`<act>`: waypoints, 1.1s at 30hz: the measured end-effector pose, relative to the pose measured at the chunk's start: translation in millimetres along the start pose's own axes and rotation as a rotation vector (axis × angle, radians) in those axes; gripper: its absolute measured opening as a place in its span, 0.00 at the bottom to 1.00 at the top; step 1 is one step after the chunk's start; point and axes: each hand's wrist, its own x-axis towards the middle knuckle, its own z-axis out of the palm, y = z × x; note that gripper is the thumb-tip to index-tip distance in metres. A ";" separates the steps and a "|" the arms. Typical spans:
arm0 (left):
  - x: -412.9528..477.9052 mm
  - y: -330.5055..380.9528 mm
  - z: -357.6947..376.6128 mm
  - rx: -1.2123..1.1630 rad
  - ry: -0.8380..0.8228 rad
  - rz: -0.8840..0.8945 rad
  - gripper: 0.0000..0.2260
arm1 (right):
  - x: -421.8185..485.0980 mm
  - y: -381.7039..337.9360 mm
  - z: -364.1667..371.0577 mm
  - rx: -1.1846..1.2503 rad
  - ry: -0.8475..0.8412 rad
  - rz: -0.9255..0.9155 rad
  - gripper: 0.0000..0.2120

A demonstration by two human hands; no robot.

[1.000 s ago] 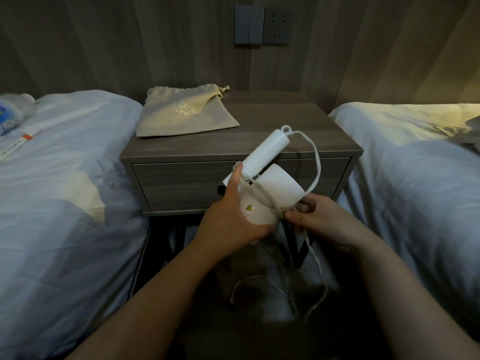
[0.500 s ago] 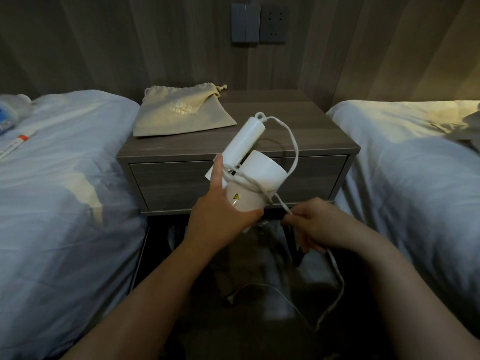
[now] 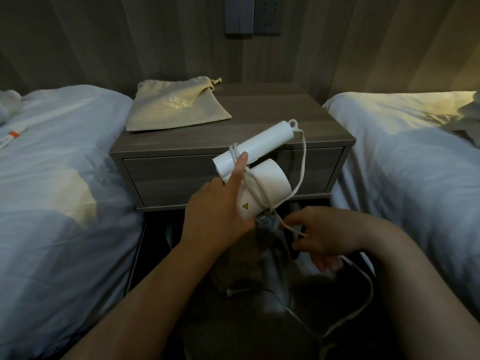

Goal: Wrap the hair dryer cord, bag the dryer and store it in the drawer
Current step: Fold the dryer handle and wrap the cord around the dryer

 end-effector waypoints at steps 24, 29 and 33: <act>-1.2 -22.5 19.2 0.150 -0.245 0.440 0.47 | 2.3 2.9 -8.2 -0.280 0.788 -0.077 0.20; -1.9 -23.3 20.5 0.181 -0.298 0.477 0.48 | -3.0 22.4 -21.4 0.043 0.637 -0.228 0.15; -2.8 -21.4 20.0 0.180 -0.286 0.510 0.48 | 6.2 32.5 -20.6 0.144 0.845 -0.133 0.12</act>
